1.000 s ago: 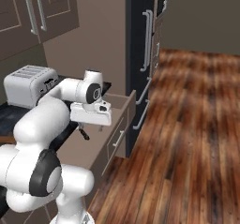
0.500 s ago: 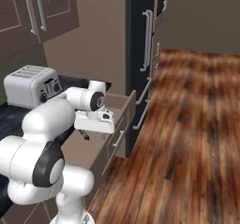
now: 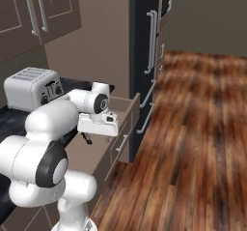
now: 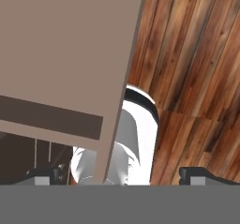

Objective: Pick up the knife from the drawer and place it on the cutting board. Then place the meat from the plate to the cutting board.

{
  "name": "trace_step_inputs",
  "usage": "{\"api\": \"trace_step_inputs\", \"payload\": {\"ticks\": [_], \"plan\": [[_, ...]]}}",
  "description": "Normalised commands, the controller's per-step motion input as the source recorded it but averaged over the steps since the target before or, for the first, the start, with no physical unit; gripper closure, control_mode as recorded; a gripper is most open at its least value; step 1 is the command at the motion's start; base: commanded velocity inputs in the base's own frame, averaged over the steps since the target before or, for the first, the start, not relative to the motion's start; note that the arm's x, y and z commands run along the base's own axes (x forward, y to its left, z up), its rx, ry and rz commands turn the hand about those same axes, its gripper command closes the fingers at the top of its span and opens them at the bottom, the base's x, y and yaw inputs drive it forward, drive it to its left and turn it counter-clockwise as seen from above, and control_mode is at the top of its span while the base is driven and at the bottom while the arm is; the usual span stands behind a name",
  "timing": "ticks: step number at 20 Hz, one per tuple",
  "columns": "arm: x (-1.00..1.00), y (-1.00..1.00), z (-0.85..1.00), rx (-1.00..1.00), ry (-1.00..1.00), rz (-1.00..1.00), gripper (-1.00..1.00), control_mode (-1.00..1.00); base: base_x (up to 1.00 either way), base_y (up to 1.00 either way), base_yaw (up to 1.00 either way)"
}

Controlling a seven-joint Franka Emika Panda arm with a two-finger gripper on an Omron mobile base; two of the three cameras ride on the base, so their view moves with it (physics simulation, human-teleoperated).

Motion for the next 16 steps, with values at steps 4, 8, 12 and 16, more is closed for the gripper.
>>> {"api": "trace_step_inputs", "payload": {"ticks": [4, 8, 12, 16], "plan": [[0.22, 0.00, -0.11, -0.01, 0.00, 0.00, -1.00, -1.00, 0.00, 0.00, 0.00], [0.27, 0.00, -0.16, -0.02, 0.00, 0.00, -1.00, -1.00, 0.00, 0.00, 0.00], [0.18, 0.04, -0.26, 0.00, 0.00, 0.00, -1.00, -1.00, 0.00, 0.00, 0.00], [0.21, 0.05, -0.29, -0.02, 0.00, 0.00, -1.00, -1.00, 0.00, 0.00, 0.00]]}}
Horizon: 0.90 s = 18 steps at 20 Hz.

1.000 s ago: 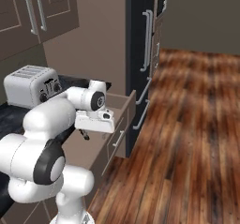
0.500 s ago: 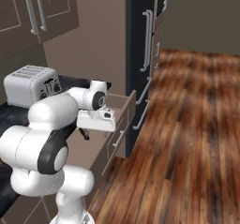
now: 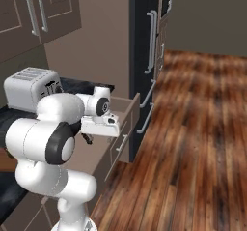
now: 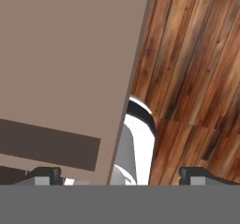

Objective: Pick up the knife from the drawer and place it on the cutting board. Then place the meat from the plate to the cutting board.

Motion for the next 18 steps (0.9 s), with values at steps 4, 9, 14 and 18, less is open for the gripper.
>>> {"api": "trace_step_inputs", "payload": {"ticks": [4, 9, 14, 18], "plan": [[0.22, 0.05, -0.34, -0.01, 0.00, 0.00, -1.00, -1.00, 0.00, 0.00, 0.00], [0.16, 0.02, -0.39, -0.03, 0.00, 0.00, -1.00, -1.00, 0.00, 0.00, 0.00], [0.13, 0.00, -0.41, -0.05, 0.00, 0.00, -1.00, -1.00, 0.00, 0.00, 0.00], [0.08, 0.00, -0.41, -0.06, 0.00, 0.00, -1.00, -1.00, 0.00, 0.00, 0.00]]}}
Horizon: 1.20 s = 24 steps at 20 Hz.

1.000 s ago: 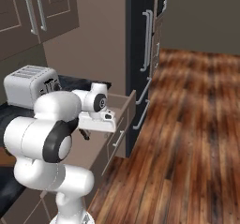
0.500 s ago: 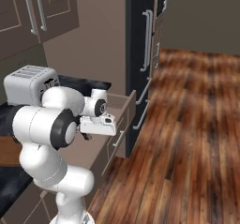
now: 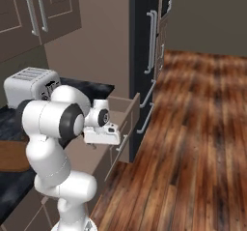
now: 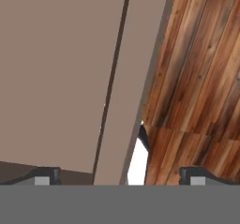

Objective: Pick up the knife from the drawer and place it on the cutting board. Then place the meat from the plate to the cutting board.

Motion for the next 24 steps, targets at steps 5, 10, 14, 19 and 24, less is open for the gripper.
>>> {"api": "trace_step_inputs", "payload": {"ticks": [5, 10, 14, 19, 24], "plan": [[0.02, 0.00, -0.40, -0.04, 0.00, 0.01, -1.00, -1.00, 0.00, 0.00, 0.00], [0.00, 0.00, -0.36, -0.01, 0.00, 0.03, -1.00, -1.00, 0.00, 0.00, 0.00], [0.00, -0.18, -0.27, 0.01, 0.00, 0.07, -1.00, -1.00, 0.00, 0.00, 0.00], [-0.27, -0.66, -0.12, 0.11, -0.05, 0.13, -1.00, -1.00, 0.00, 0.00, 0.00], [-0.47, -0.98, -0.09, 0.06, -0.07, 0.10, -1.00, -1.00, 0.00, 0.00, 0.00]]}}
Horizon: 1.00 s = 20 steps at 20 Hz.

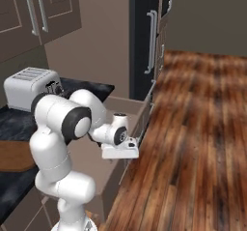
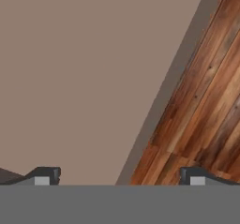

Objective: Pick up the knife from the drawer and place it on the cutting board. Then place the meat from the plate to the cutting board.

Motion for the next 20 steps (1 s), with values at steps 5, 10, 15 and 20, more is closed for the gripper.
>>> {"api": "trace_step_inputs", "payload": {"ticks": [5, 10, 15, 20], "plan": [[-0.51, -1.00, -0.10, 0.06, -0.10, 0.09, -1.00, -1.00, 0.00, 0.00, 0.00], [-0.35, -0.95, -0.06, 0.04, -0.09, 0.07, -1.00, -1.00, 0.00, 0.00, 0.00], [-0.01, -0.19, 0.00, 0.01, -0.01, 0.01, -1.00, -1.00, 0.00, 0.00, 0.00], [0.00, 0.05, 0.53, 0.00, 0.00, -0.02, -1.00, -1.00, 0.00, 0.00, 0.00]]}}
